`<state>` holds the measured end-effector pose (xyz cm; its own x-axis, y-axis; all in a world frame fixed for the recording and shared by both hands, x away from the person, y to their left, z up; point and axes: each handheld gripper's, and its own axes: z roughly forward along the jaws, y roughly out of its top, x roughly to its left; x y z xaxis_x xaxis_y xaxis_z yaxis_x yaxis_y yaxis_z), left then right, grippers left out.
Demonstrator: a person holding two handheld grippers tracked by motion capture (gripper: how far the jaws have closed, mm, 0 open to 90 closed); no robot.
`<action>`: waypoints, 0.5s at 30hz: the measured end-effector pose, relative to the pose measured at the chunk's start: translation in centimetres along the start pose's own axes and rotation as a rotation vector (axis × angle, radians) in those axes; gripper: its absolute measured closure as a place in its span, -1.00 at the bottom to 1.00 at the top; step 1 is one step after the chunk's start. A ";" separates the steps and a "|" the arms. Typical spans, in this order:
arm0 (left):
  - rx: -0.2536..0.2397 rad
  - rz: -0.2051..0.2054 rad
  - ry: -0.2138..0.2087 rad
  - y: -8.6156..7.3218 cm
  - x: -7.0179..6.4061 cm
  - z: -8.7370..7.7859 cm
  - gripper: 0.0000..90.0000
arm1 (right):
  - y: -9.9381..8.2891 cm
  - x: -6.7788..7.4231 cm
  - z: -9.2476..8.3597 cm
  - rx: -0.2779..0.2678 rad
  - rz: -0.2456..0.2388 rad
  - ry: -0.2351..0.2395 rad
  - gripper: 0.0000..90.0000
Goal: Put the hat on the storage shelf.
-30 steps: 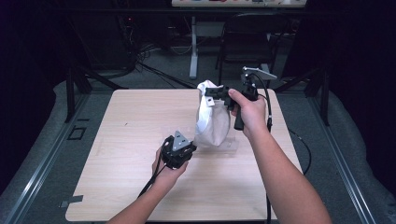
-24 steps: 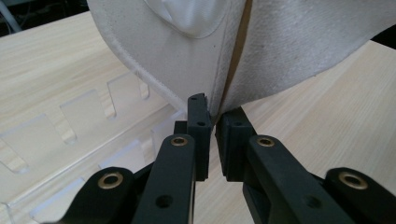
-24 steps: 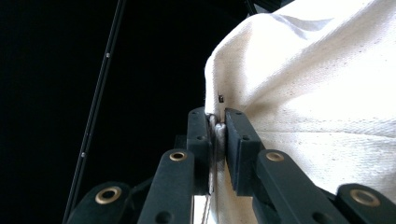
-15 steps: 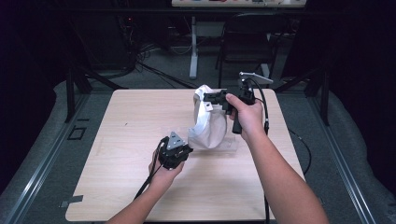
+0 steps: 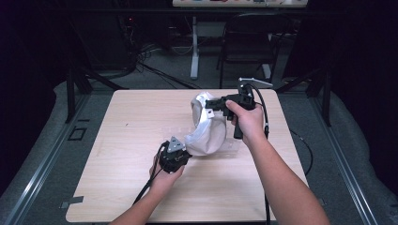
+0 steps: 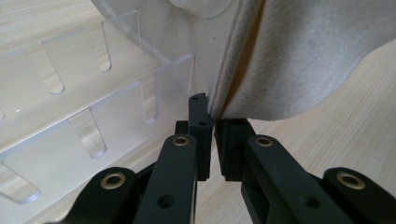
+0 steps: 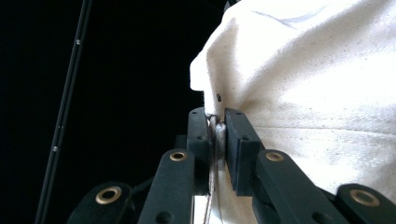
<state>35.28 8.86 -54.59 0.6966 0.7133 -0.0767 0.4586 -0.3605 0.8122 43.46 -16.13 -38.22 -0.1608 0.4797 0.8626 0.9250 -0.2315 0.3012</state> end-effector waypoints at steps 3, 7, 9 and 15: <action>0.000 -0.004 0.000 0.0 0.0 0.0 0.90 | -0.1 -0.3 0.0 -0.010 0.014 0.001 0.81; -0.004 0.004 0.006 0.0 -0.1 0.0 0.90 | 0.0 -0.4 -0.1 -0.004 0.006 0.001 0.81; -0.013 -0.003 0.007 -0.1 -0.1 0.0 0.89 | 0.0 -0.4 -0.1 -0.007 0.007 -0.001 0.81; -0.022 -0.008 -0.009 -0.2 -0.1 -0.1 0.60 | -0.1 -0.6 -0.3 -0.002 0.000 -0.005 0.81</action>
<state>35.08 8.96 -54.67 0.6980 0.7106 -0.0887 0.4520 -0.3411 0.8242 43.36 -16.62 -38.65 -0.1593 0.4842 0.8603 0.9244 -0.2328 0.3022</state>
